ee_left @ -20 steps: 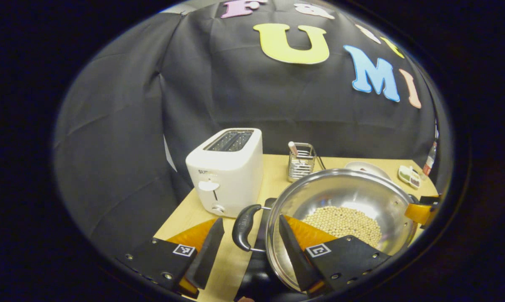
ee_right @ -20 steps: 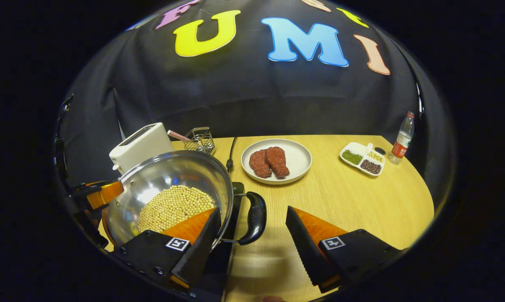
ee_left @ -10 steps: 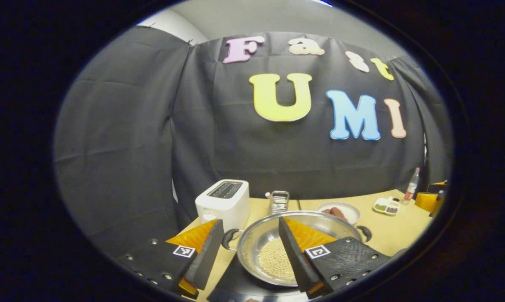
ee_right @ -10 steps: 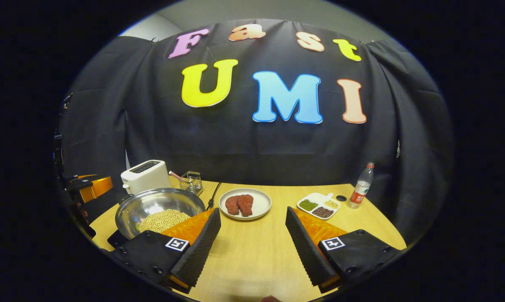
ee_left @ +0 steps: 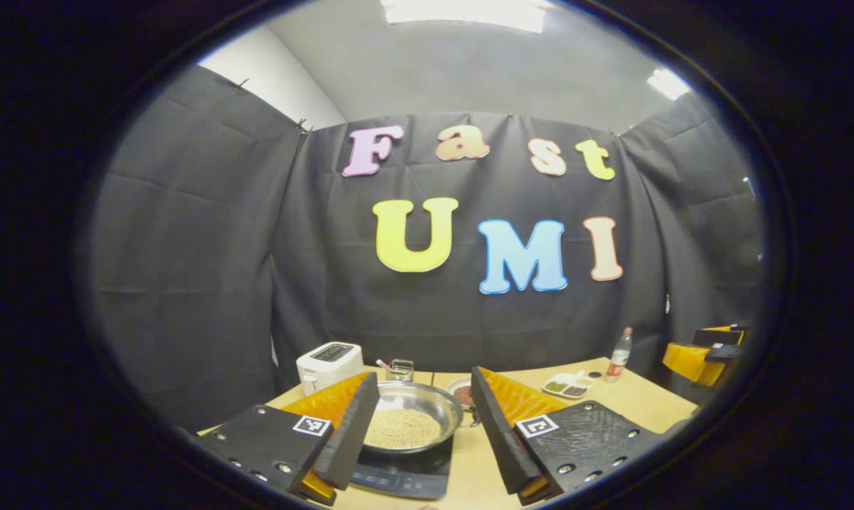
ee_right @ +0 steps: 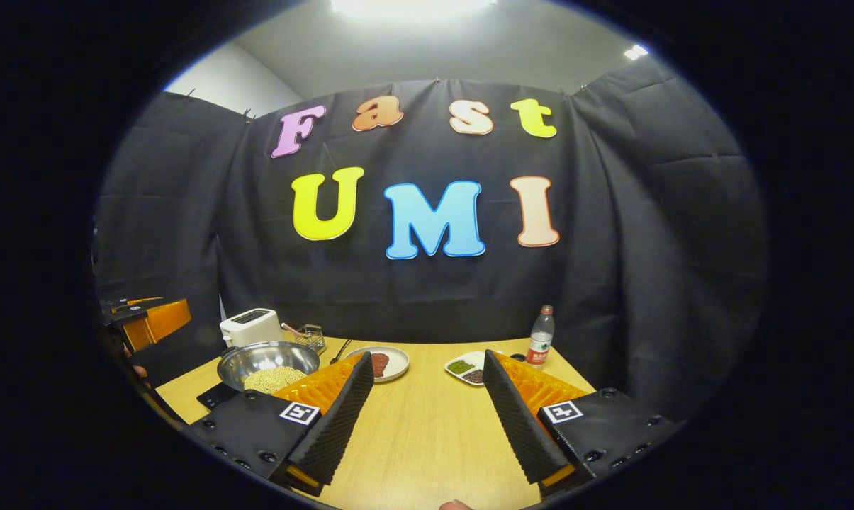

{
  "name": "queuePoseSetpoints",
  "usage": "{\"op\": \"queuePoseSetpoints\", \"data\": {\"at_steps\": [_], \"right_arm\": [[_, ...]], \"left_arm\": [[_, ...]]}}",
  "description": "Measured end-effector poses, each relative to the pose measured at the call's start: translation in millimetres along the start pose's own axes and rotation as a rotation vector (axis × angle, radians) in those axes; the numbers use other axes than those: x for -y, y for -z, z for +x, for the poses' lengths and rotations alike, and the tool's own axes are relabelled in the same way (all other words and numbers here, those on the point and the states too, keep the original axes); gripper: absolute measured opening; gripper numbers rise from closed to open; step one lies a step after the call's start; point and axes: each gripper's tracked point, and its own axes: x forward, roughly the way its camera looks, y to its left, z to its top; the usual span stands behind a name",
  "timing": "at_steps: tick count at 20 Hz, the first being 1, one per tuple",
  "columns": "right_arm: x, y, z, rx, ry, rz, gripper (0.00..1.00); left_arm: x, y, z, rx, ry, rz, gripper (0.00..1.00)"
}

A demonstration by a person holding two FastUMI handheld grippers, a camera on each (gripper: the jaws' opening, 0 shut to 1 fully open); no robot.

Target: First push the handle of the pot to place it horizontally, then grasp the pot with both hands and set it on the induction cooktop.

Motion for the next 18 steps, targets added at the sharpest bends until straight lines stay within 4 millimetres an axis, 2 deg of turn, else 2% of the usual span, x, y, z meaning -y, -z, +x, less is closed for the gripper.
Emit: {"op": "queuePoseSetpoints", "data": {"at_steps": [4, 7, 9, 12, 15, 18], "right_arm": [[39, -9, -58, 0.027, 0.014, -0.007, 0.98], [61, -21, -98, 0.063, 0.044, -0.001, 0.98], [68, -25, -113, 0.085, 0.061, -0.011, 0.98], [67, -38, -128, 0.115, 0.085, -0.037, 0.98], [52, -53, -139, 0.154, 0.076, -0.036, 0.97], [54, -61, -147, 0.193, 0.116, -0.062, 0.98]], "left_arm": [[43, -13, -60, 0.009, 0.015, 0.015, 0.76], [60, -21, -87, 0.017, 0.034, 0.027, 0.76], [65, -28, -97, 0.029, 0.046, 0.012, 0.77], [58, -33, -109, 0.045, 0.043, 0.007, 0.77], [47, -45, -118, 0.067, 0.046, 0.013, 0.76], [36, -54, -121, 0.089, 0.051, 0.033, 0.76]]}}
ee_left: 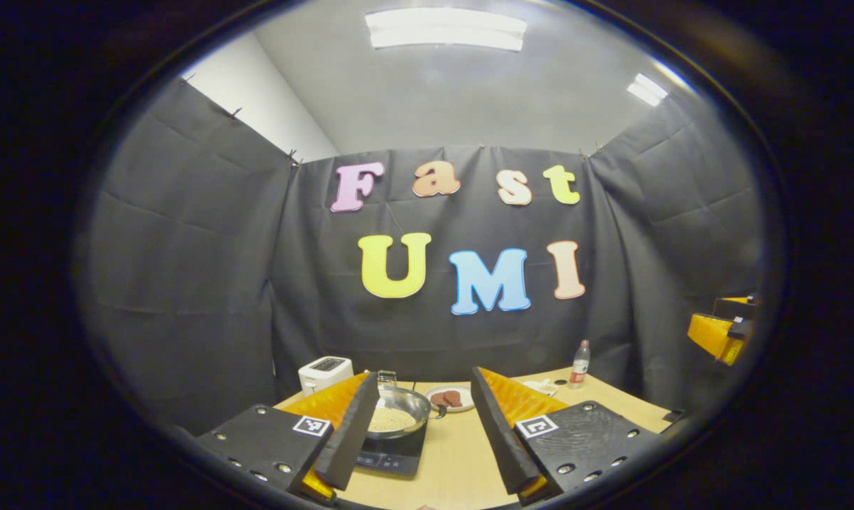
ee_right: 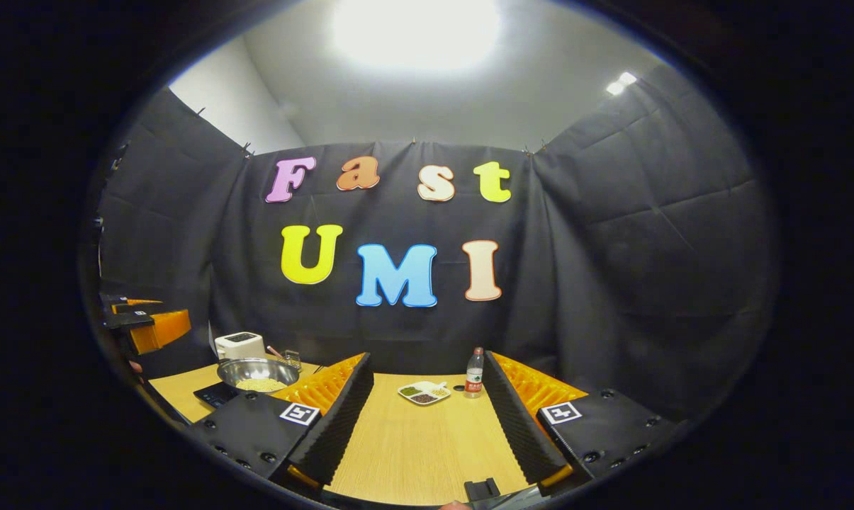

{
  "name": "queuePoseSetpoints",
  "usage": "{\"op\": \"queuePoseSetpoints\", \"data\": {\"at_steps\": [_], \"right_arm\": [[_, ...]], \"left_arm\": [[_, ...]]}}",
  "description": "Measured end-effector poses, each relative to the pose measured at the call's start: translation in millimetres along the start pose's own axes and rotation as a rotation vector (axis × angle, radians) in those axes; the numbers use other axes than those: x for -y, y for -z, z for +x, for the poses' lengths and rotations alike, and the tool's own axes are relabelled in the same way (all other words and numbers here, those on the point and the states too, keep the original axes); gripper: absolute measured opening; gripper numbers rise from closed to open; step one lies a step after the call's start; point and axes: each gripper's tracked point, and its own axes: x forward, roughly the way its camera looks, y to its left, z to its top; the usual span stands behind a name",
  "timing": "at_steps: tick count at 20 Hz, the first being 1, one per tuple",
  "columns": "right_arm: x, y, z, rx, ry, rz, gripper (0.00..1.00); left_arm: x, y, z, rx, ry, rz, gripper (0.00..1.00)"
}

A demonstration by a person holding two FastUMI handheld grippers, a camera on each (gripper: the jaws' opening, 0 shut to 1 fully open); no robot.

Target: First push the handle of the pot to place it horizontally, then grasp the pot with both hands and set it on the induction cooktop.

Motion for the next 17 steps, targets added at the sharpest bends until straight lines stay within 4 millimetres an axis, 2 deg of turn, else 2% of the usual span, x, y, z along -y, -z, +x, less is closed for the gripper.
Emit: {"op": "queuePoseSetpoints", "data": {"at_steps": [5, 7, 8, 9, 12, 13, 14, 17], "right_arm": [[-4, -6, -2, 0.009, 0.017, 0.021, 0.94], [-3, -5, -2, 0.011, 0.023, 0.017, 0.98], [-4, -4, 0, 0.006, 0.023, 0.014, 0.94], [-5, -2, 1, 0.003, 0.022, 0.014, 0.98], [-5, 2, 8, -0.008, 0.019, 0.007, 0.98], [-6, 4, 10, -0.011, 0.017, 0.005, 0.94], [-6, 4, 13, -0.013, 0.016, 0.005, 0.98], [-7, 2, 19, -0.008, 0.013, 0.003, 0.94]], "left_arm": [[-10, -8, -5, 0.031, -0.001, 0.025, 0.76], [-8, -6, -5, 0.030, 0.002, 0.030, 0.76], [-8, -4, -5, 0.027, 0.004, 0.030, 0.76], [-8, -2, -3, 0.024, 0.004, 0.031, 0.76], [-9, -1, 3, 0.024, 0.001, 0.039, 0.76], [-9, -1, 5, 0.023, 0.001, 0.039, 0.76], [-10, 0, 6, 0.021, 0.000, 0.039, 0.76], [-11, 1, 15, 0.019, -0.006, 0.034, 0.76]]}}
